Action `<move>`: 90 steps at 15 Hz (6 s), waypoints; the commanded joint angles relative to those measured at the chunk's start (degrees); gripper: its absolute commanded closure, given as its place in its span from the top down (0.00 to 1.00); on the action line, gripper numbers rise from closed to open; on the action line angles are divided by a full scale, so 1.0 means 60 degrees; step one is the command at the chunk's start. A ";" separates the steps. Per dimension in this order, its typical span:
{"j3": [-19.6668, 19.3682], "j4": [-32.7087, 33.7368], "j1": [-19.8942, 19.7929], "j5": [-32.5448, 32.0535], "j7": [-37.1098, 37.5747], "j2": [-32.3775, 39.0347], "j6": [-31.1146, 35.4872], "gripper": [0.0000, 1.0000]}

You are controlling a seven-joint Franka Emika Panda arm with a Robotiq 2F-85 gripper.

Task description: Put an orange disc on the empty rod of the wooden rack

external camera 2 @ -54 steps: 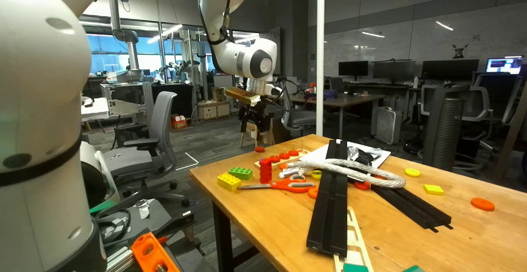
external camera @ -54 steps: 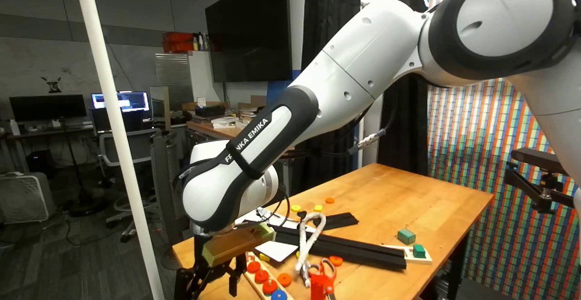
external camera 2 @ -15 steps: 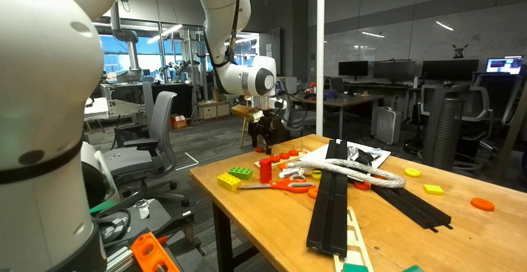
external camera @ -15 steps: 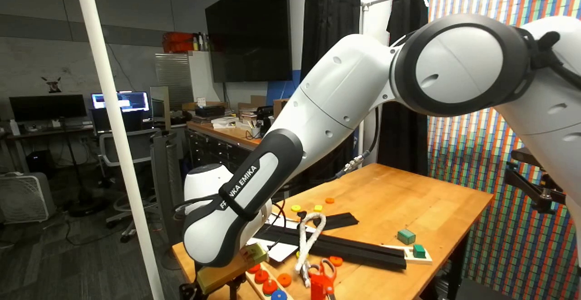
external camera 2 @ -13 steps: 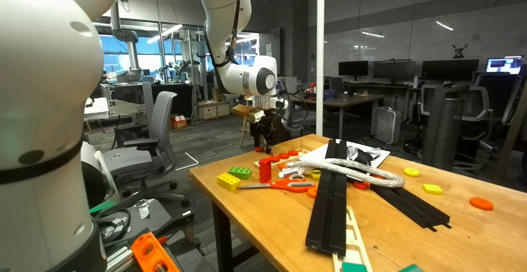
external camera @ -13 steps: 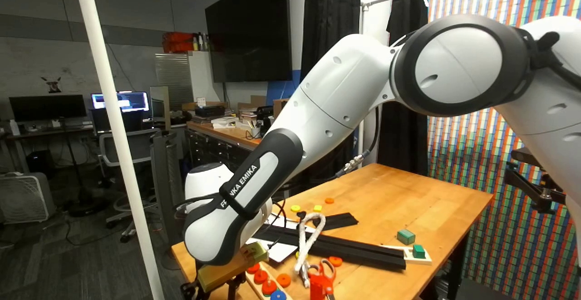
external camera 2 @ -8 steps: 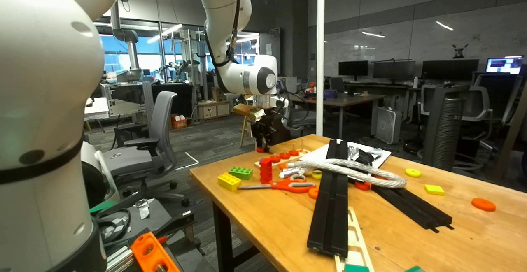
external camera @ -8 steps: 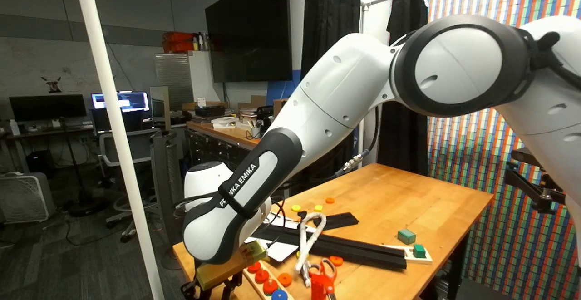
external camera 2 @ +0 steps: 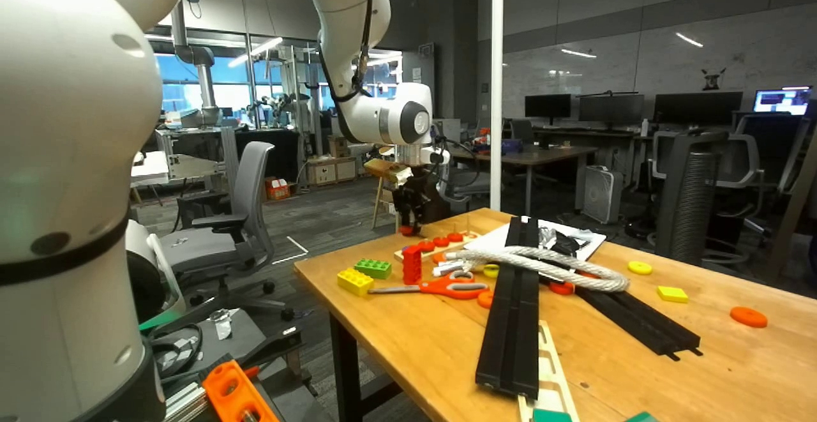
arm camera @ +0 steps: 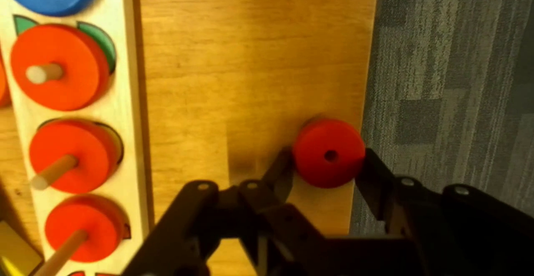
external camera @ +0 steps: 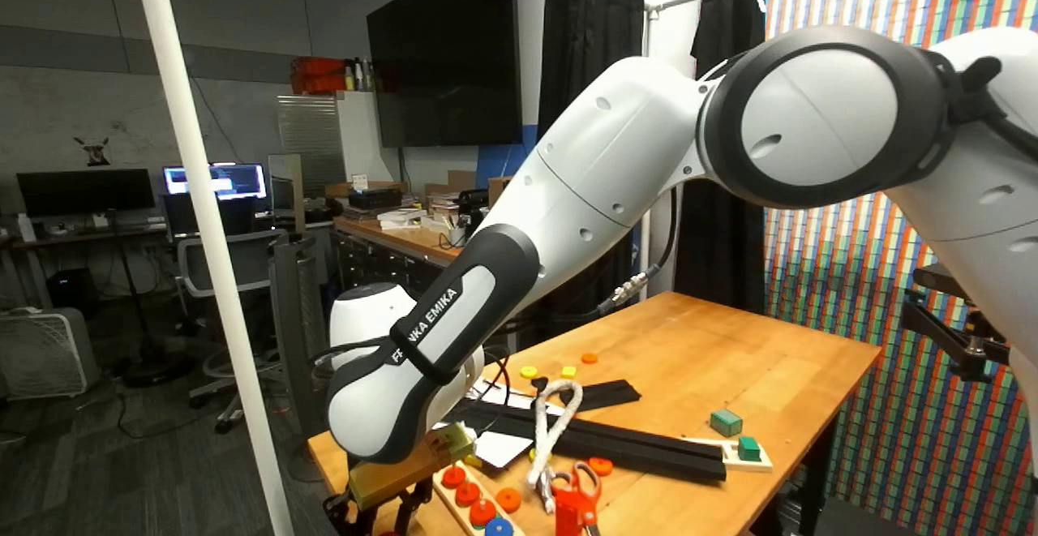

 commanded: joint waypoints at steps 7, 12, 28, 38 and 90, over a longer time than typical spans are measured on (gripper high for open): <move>-0.0596 0.0065 -0.0103 -0.0341 0.0970 -0.1329 -0.0335 0.19; -0.0656 -0.0133 -0.0402 -0.0306 0.1093 -0.1515 -0.0188 0.19; -0.0772 -0.0047 -0.1269 -0.0171 0.0969 -0.1302 -0.0307 0.19; -0.0711 0.0116 -0.1465 -0.0048 0.0879 -0.0977 -0.0446 0.19; -0.0257 0.1212 -0.1937 0.0683 0.0051 0.0090 -0.1198 0.19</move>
